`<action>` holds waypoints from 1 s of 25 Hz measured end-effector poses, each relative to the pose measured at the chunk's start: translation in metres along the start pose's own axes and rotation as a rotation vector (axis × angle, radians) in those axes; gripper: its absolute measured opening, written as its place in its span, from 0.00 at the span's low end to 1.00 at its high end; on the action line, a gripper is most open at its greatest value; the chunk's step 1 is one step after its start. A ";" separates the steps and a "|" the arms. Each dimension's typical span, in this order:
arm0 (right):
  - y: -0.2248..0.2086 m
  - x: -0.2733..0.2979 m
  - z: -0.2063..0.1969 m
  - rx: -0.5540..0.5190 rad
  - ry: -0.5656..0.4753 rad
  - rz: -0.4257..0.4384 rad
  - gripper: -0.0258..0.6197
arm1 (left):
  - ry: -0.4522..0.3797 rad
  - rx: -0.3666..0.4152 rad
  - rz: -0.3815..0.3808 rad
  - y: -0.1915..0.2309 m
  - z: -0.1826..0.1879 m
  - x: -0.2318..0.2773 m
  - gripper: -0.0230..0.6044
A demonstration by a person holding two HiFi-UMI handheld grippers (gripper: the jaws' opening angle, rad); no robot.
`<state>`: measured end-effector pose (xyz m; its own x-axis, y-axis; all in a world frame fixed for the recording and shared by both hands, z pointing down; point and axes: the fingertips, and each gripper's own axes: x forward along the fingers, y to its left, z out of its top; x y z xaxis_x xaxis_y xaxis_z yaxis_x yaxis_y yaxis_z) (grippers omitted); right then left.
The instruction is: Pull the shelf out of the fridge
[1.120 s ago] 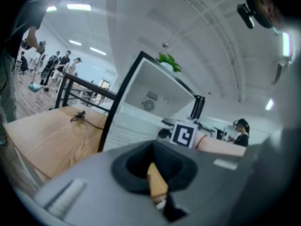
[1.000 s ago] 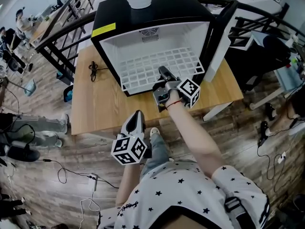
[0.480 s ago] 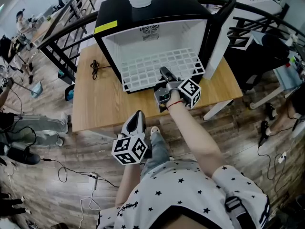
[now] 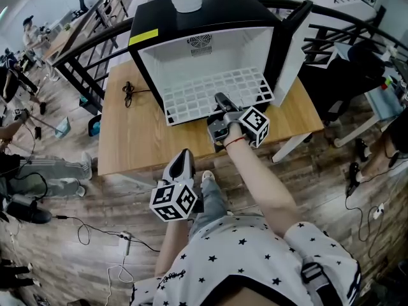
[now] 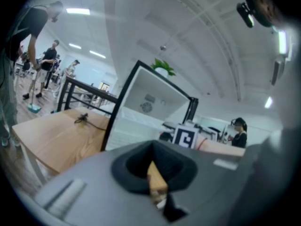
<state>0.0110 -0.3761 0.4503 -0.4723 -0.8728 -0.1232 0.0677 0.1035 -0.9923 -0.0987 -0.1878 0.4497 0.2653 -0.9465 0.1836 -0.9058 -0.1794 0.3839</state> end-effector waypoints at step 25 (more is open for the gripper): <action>-0.005 -0.097 -0.011 -0.072 0.024 0.015 0.10 | -0.010 -0.016 0.041 -0.011 -0.018 -0.046 0.05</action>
<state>0.0466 -0.2867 0.4674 -0.4924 -0.8595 -0.1375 0.0115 0.1515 -0.9884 -0.0948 -0.1371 0.4529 0.2250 -0.9557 0.1899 -0.9103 -0.1367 0.3906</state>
